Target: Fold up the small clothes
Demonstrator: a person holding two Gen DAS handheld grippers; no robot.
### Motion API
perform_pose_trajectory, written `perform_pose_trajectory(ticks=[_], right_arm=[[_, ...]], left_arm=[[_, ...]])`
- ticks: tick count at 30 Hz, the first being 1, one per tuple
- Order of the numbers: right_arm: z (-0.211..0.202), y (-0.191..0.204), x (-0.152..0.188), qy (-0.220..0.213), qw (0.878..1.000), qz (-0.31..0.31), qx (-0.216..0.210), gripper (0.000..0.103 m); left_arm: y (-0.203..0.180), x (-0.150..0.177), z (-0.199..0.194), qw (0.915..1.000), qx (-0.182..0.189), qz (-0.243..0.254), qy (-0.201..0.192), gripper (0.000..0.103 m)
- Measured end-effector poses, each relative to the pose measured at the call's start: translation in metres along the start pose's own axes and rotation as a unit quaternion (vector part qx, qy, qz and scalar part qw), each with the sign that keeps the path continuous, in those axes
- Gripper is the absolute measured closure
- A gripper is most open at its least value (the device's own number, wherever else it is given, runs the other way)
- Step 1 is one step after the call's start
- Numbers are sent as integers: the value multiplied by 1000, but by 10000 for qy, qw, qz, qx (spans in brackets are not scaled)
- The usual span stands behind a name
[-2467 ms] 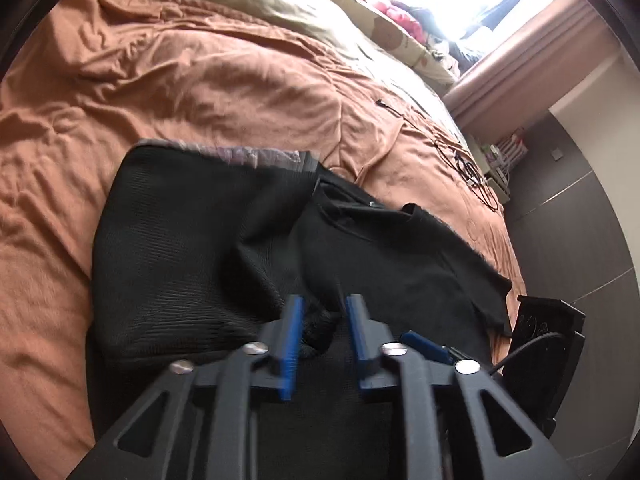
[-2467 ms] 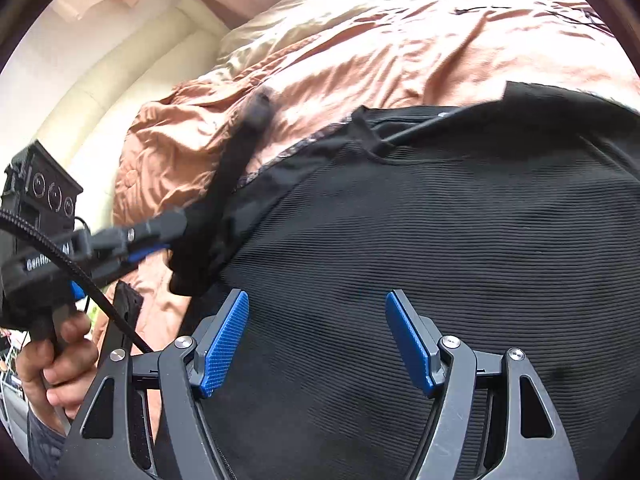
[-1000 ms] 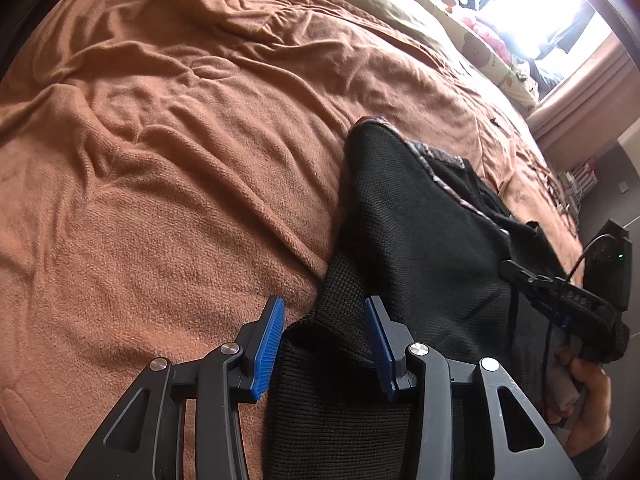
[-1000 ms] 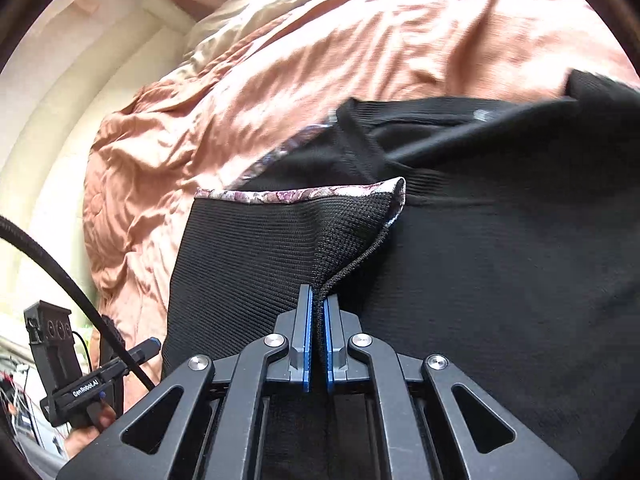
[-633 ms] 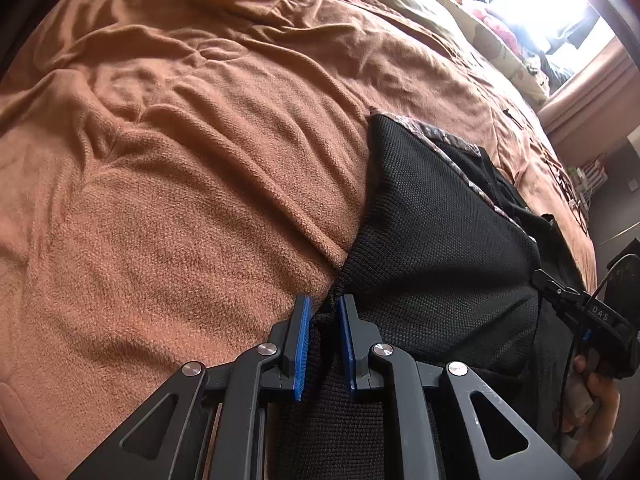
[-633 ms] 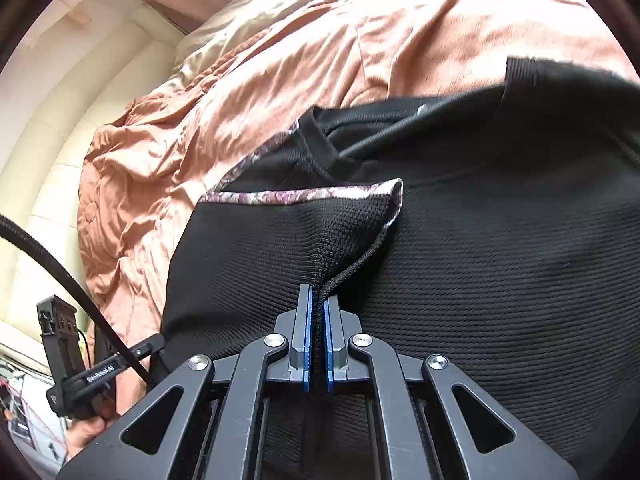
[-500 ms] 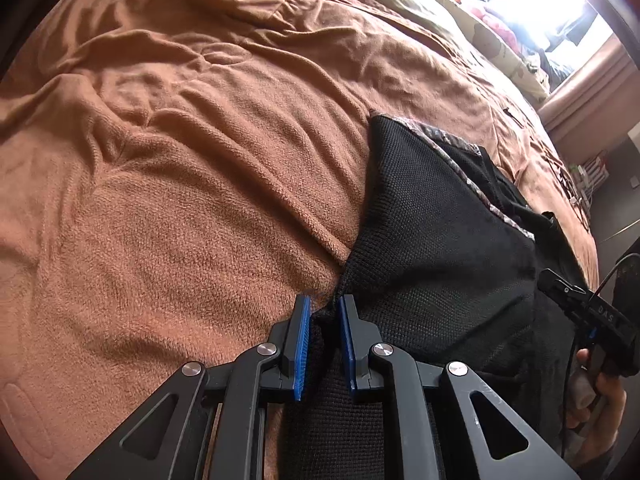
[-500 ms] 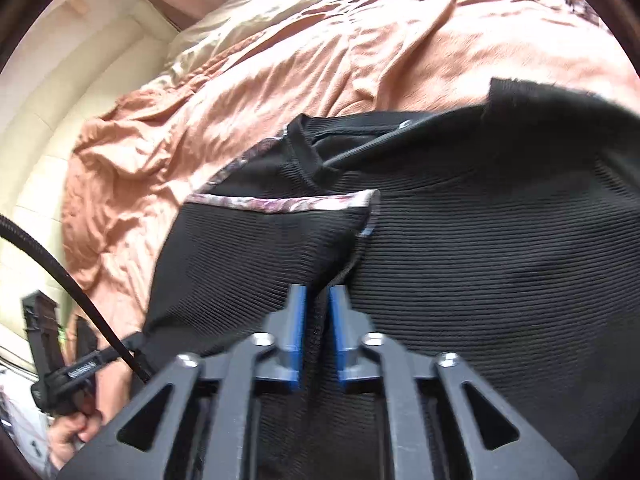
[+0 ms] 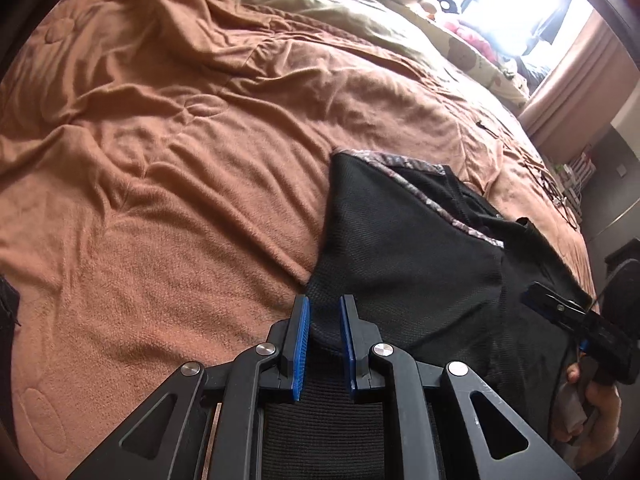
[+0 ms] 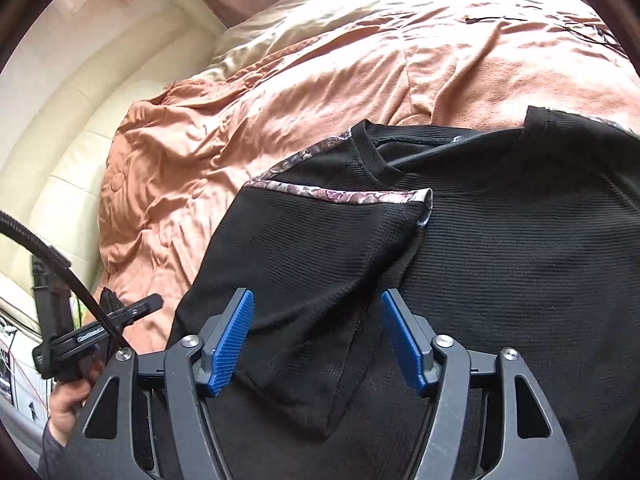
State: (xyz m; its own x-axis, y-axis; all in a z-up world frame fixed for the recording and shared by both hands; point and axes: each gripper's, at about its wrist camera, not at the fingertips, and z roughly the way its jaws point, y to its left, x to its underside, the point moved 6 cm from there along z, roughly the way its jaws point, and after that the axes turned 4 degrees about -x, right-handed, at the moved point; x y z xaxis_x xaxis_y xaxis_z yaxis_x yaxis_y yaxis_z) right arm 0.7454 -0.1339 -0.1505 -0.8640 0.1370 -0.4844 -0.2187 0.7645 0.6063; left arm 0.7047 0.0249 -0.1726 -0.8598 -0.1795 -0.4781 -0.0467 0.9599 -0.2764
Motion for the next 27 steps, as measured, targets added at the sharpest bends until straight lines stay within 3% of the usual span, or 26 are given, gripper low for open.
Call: perform_pose_trajectory(ticks=[4, 8, 12, 16, 25, 26, 27], right_arm=[[17, -14, -7, 83, 9984, 446, -331, 57], [27, -24, -4, 149, 9956, 709, -589, 57], [40, -34, 3, 380, 9945, 830, -513, 57], [42, -35, 1, 413, 9917, 983, -712, 57], [48, -39, 6, 494, 9847, 1340, -999, 57], [46, -40, 5, 475, 9822, 1432, -1123, 59], [43, -39, 6, 478, 9795, 1500, -1255, 75]], left_arm=[[-7, 0, 8, 9999, 98, 35, 107, 87], [-5, 4, 20, 9997, 53, 42, 234, 87], [1, 10, 29, 9993, 104, -82, 358, 87], [4, 16, 37, 9990, 82, -94, 436, 87], [5, 18, 39, 9990, 82, -120, 434, 87], [5, 18, 39, 9989, 82, -129, 437, 87], [5, 18, 37, 9989, 76, -136, 437, 87]])
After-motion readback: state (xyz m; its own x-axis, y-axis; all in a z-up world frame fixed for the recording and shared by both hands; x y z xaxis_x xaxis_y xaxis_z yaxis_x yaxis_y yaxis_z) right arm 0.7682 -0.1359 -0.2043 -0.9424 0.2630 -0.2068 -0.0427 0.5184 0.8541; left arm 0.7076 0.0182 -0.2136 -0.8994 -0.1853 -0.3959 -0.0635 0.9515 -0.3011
